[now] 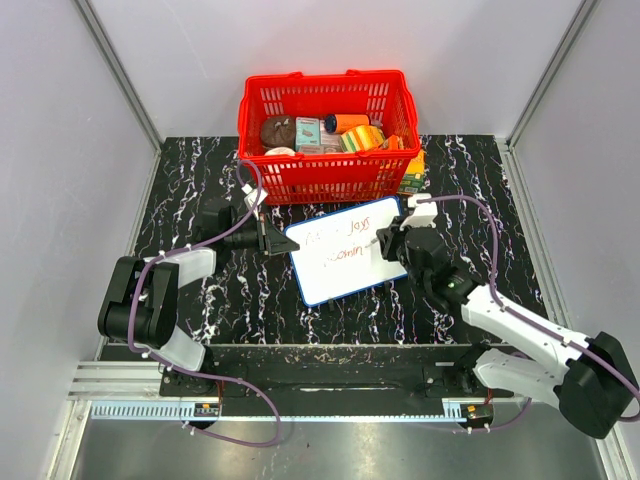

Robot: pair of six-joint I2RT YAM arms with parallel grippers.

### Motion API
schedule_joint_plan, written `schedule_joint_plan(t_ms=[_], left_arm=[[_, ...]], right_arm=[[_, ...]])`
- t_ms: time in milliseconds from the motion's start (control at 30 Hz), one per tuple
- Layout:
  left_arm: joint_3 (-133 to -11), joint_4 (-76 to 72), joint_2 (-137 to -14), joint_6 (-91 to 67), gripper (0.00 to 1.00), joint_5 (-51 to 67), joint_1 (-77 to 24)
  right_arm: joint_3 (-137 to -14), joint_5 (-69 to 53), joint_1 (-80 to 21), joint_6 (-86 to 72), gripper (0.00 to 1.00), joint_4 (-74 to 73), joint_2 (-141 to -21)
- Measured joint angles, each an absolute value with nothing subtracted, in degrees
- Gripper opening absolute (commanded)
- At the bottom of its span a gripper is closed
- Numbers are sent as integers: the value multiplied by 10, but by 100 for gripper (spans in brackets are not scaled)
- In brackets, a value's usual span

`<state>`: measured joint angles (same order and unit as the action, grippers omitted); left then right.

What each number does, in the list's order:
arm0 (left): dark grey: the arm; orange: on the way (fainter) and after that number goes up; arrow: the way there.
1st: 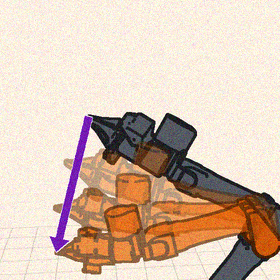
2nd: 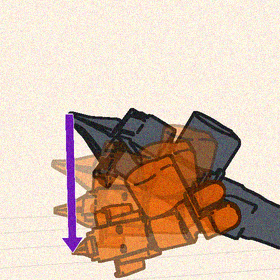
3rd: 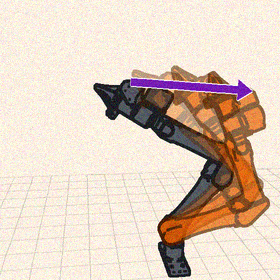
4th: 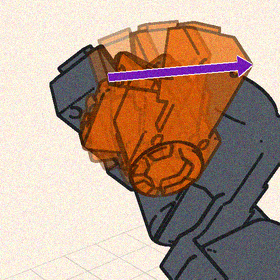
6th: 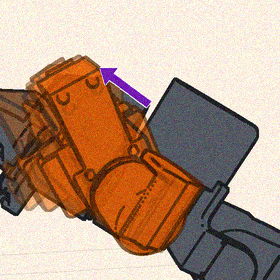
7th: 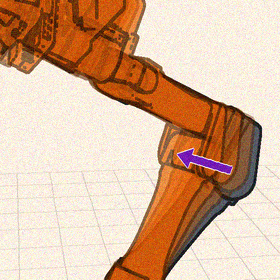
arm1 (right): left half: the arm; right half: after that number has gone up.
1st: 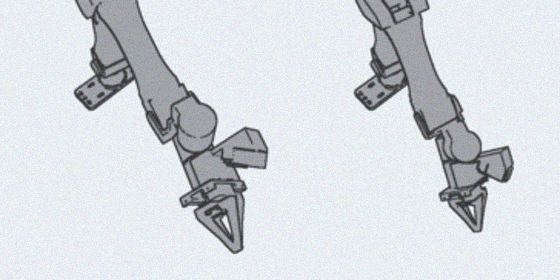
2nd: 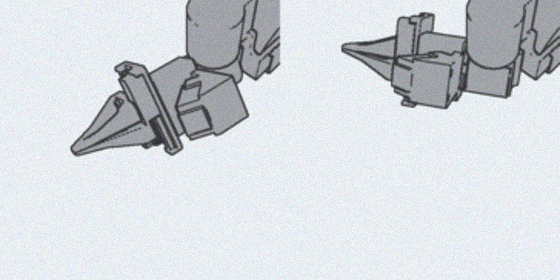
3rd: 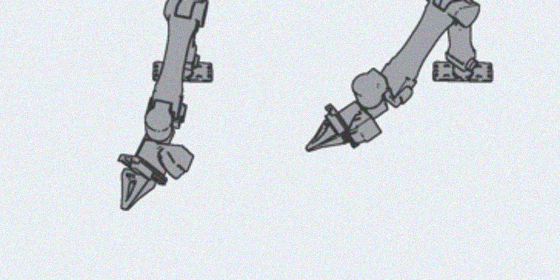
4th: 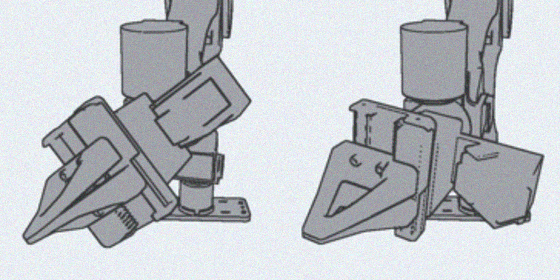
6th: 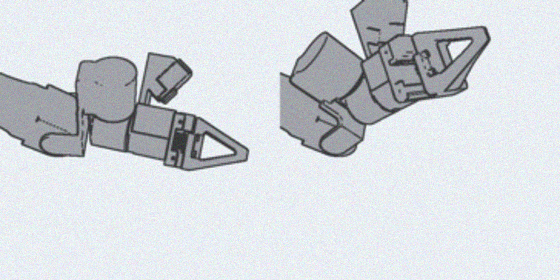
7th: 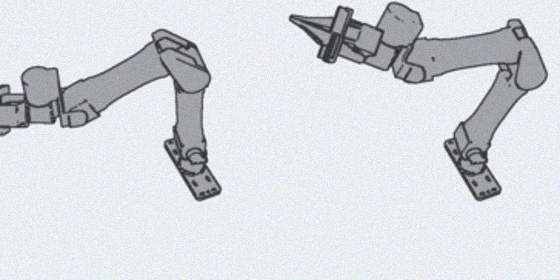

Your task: Write a sentence on the whiteboard

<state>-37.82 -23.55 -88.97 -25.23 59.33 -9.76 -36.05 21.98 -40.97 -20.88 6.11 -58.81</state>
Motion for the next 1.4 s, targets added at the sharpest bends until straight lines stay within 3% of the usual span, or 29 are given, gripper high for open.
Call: schedule_joint_plan(t_ms=[1400], left_arm=[[-378, -234, -890, -252, 0, 593, -98]], right_arm=[[-373, 214, -397, -208, 0, 79, -634]])
